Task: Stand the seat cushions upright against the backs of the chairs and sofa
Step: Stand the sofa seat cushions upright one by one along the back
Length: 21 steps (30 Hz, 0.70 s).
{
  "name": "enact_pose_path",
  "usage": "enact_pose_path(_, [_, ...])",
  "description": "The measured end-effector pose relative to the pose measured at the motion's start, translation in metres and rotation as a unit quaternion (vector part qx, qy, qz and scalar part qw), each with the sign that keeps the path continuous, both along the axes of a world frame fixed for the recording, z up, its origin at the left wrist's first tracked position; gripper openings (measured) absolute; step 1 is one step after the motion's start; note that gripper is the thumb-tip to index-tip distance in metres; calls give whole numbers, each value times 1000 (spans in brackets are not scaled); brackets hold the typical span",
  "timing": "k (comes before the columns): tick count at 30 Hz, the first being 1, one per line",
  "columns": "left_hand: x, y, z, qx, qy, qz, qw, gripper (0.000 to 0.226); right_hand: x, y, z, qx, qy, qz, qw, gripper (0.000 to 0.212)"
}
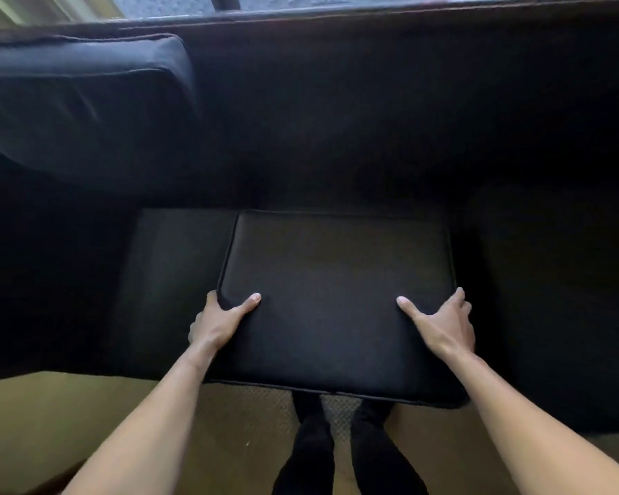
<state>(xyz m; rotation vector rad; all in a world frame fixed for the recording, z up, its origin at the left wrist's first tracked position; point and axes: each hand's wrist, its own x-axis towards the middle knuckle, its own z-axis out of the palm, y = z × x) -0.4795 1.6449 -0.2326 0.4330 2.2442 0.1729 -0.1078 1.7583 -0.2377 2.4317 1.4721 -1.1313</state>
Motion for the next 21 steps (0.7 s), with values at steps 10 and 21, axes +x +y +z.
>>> enact_pose_path(10, [-34, 45, -67, 39, -28, 54, 997, 130, -29, 68, -56, 94, -53, -32, 994, 113])
enact_pose_path(21, [-43, 104, -33, 164, -30, 134, 977, 131, -48, 102, -8, 166, 11, -106, 980, 104])
